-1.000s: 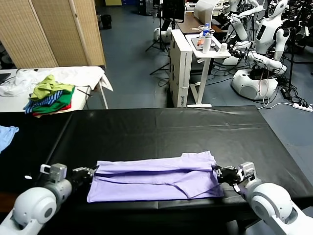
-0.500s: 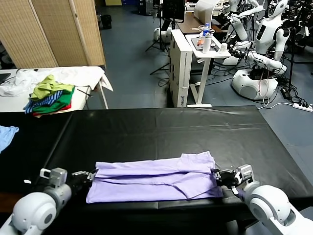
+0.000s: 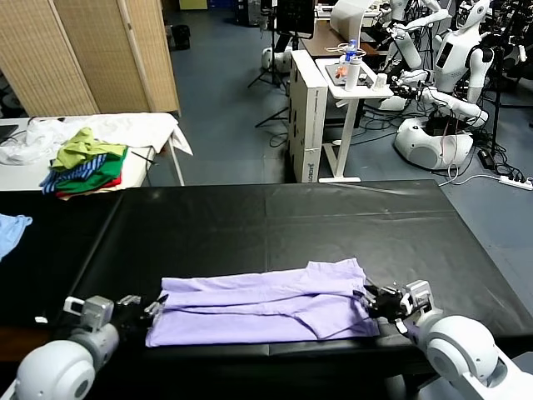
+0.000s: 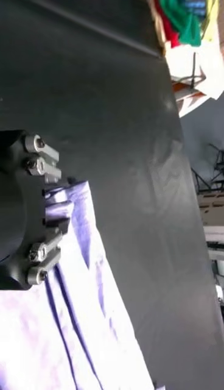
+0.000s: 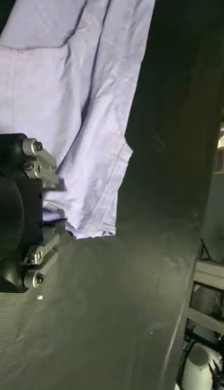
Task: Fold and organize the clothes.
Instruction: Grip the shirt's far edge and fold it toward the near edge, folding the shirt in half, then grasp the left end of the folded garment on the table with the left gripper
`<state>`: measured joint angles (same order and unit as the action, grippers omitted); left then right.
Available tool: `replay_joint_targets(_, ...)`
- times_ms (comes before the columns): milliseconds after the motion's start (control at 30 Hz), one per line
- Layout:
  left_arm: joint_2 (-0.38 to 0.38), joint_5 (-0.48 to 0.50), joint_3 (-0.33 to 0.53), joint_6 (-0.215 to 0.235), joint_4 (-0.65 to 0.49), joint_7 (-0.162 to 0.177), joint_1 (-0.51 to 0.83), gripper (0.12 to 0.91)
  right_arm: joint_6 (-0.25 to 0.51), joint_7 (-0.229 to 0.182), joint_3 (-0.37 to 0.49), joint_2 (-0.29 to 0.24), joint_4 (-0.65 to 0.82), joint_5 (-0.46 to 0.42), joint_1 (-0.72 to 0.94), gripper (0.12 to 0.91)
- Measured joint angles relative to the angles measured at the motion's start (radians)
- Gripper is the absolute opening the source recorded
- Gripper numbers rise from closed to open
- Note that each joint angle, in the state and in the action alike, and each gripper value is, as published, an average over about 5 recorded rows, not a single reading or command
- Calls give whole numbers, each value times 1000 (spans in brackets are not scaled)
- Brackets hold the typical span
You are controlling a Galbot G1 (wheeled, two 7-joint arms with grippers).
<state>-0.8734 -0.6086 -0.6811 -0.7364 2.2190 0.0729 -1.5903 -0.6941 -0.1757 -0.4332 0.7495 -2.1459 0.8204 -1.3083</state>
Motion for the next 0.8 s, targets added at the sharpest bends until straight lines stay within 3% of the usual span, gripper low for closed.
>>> replay_joint_targets(100,-13,0,-14,0,-6,-6,14,851,46,-16,15,28,35,1,31,902)
replay_joint_targets(200,-31,11,-13,0,-27,-21,45,899,74,-36,34,61,78,11,70,906)
replay_joint_targets(800,-119,-44,69,35,-204,-25,217,907,76,-53,109,185,259,12,205,907)
